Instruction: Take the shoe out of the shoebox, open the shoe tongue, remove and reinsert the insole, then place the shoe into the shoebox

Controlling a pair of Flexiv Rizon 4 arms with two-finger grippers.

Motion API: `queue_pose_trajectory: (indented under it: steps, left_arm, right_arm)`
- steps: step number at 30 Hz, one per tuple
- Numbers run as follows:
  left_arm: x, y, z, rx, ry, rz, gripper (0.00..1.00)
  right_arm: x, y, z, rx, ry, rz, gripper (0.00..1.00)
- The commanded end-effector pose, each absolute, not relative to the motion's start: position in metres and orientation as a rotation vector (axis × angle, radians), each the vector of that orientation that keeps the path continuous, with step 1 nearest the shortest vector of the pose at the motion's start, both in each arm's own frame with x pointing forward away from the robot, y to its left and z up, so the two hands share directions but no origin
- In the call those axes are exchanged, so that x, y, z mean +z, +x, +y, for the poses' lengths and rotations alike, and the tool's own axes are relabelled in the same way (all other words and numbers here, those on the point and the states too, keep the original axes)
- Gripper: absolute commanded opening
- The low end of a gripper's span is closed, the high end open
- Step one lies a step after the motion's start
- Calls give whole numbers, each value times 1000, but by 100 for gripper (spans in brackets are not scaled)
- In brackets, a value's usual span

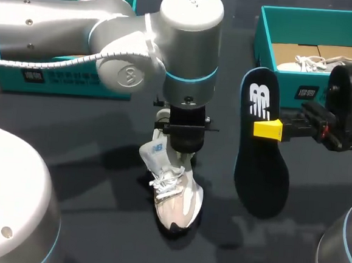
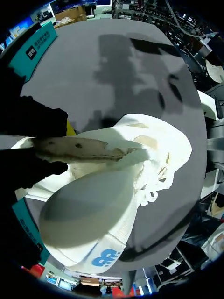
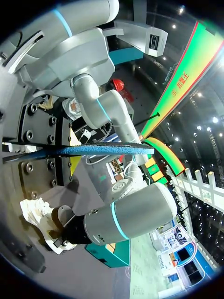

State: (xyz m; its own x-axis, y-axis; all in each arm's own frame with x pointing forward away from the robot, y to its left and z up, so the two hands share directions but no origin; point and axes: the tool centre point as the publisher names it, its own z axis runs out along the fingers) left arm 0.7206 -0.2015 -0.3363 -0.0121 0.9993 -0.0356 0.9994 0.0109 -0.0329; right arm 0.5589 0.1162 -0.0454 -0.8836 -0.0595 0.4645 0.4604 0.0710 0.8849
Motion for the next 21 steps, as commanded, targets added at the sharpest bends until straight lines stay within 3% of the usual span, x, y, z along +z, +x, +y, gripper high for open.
queue_pose_trajectory:
  steps: [1,21]
  left_arm:
    - [-342,721,-210,-63,2222,2228,0]
    - [-365,716,-219,-98,2307,2227,0]
  right_arm:
    - [-45,550,114,-1891,-506,-2036,0]
    - [-45,550,114,-1891,-506,-2036,0]
